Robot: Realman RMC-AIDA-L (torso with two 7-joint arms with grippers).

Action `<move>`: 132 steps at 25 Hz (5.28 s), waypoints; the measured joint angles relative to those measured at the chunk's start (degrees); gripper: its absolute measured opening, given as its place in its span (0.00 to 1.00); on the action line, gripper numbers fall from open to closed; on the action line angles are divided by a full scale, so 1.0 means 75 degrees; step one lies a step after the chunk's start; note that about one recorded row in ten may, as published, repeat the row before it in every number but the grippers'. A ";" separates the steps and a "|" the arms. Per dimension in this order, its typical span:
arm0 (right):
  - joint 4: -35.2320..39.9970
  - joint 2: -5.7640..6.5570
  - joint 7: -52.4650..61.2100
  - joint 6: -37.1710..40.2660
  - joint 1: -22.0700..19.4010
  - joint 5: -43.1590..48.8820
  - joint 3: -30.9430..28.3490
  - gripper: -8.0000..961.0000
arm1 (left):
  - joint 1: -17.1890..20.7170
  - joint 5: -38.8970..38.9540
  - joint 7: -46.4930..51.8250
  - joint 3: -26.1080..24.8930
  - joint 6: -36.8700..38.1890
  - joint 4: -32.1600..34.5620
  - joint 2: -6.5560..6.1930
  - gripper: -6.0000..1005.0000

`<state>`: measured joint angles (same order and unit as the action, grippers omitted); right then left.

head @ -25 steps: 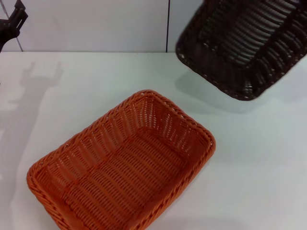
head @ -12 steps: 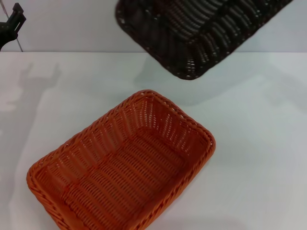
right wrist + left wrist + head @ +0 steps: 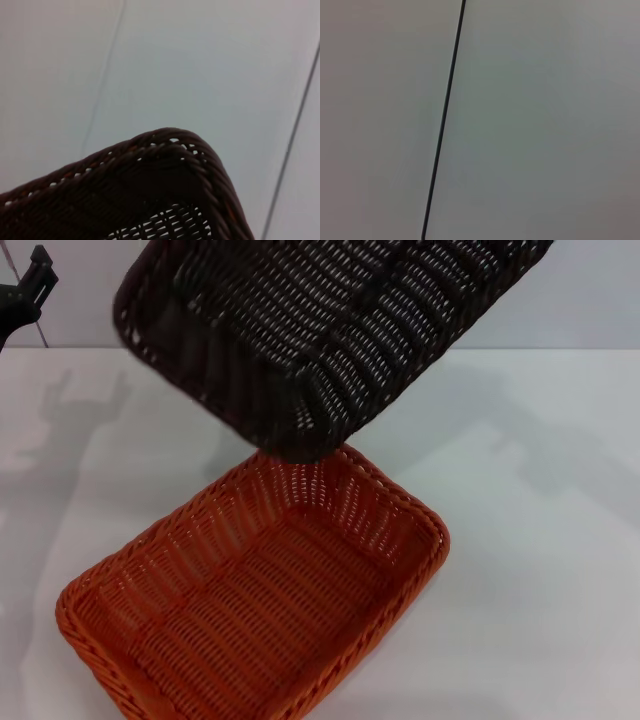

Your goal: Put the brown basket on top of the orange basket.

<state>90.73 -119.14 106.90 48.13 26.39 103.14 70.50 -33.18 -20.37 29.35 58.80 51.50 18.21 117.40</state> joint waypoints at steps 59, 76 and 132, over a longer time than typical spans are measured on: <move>-0.5168 0.0093 -0.2751 0.3279 -0.1541 -0.5432 0.1017 0.16 | -0.0409 -0.0019 -0.0304 -0.0070 -0.0868 -0.0023 -0.0033 0.83; -0.6024 0.0116 -0.2675 0.3455 -0.1486 -0.4833 0.0629 0.20 | -0.0453 0.0041 -0.0497 -0.0083 -0.0929 -0.0034 -0.0025 0.83; -1.0434 0.0049 -1.2210 0.3364 0.0383 -1.2057 -0.2057 0.52 | 0.0537 0.0103 -0.0274 -0.0263 0.1833 -0.0916 0.0140 0.83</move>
<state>12.48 -118.77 15.32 73.36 29.26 12.71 55.07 -29.15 -19.60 27.30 56.83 65.25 11.34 118.45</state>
